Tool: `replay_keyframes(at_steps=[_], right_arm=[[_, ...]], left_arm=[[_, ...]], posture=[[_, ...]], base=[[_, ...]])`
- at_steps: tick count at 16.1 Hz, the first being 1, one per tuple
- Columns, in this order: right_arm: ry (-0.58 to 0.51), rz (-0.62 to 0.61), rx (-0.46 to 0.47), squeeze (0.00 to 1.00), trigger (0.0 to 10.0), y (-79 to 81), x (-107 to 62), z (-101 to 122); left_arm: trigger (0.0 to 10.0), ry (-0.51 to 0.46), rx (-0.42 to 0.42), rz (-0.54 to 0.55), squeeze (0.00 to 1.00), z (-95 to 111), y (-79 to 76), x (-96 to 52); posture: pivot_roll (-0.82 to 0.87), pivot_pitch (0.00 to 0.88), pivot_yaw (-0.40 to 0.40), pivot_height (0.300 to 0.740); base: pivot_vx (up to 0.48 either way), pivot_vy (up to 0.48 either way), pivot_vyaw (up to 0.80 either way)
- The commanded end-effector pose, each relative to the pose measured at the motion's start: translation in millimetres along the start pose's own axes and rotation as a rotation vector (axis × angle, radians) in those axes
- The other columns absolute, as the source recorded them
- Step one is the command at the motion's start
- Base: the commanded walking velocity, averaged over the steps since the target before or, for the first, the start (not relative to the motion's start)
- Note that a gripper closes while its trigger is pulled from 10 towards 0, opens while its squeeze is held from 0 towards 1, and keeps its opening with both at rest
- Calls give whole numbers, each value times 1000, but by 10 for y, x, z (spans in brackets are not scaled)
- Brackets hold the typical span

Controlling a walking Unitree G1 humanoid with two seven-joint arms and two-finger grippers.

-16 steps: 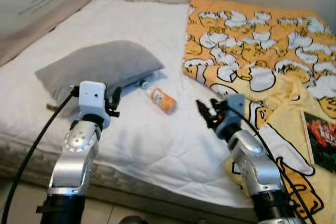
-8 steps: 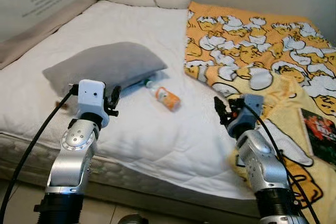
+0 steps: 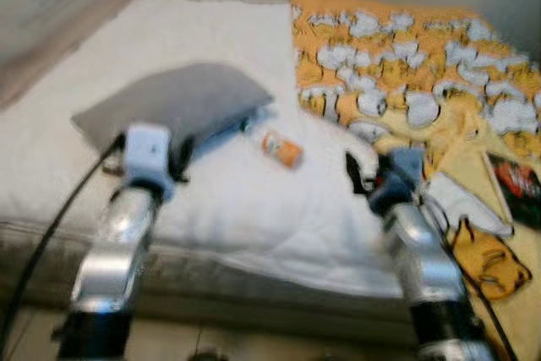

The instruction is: Clean up the room

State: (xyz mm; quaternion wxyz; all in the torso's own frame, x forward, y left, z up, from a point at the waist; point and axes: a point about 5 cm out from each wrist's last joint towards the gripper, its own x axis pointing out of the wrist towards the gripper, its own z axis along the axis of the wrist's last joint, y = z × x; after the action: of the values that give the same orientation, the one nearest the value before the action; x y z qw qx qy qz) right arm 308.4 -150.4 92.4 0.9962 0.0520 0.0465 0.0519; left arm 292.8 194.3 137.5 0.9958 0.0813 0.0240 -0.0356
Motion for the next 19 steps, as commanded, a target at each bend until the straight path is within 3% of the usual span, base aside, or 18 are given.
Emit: replay_keyframes(at_steps=[1, 2, 7, 9, 12, 16, 19], right_arm=[[-61, -23, -75, 1000, 10000, -37, 29, 90], [-57, -17, -120, 1000, 10000, -31, 32, 92], [-86, 24, -119, 1000, 10000, 23, 30, 96], [-7, 18, -92, 1000, 10000, -10, 42, 39], [32, 13, -73, 1000, 10000, -22, 45, 9], [34, 27, -42, 1000, 10000, -11, 46, 3], [45, 50, -29, 1000, 10000, 15, 41, -8]], left_arm=[[10000, -11, -3, -10, 0, 28, -45, 10], [10000, -10, 5, -7, 0, 28, -45, 10], [10000, -5, 18, -3, 0, 25, -59, 14], [10000, 3, 17, 6, 0, 18, -54, 16], [10000, 15, -18, 11, 0, -2, -51, 18], [10000, 14, 5, -5, 0, 3, -49, 19], [10000, 6, 15, -13, 0, 22, -45, 23]], posture=[[-23, 0, -22, 740], [-23, 0, -22, 740], [-24, 0, -24, 740], [-24, 0, -23, 740], [-24, 0, -23, 740], [-24, 0, -24, 740], [-23, 0, -22, 740]], base=[[0, 0, 0], [0, 0, 0], [0, -307, 718], [0, -403, 397], [0, 0, 0], [0, 0, 0], [277, 0, 785]])
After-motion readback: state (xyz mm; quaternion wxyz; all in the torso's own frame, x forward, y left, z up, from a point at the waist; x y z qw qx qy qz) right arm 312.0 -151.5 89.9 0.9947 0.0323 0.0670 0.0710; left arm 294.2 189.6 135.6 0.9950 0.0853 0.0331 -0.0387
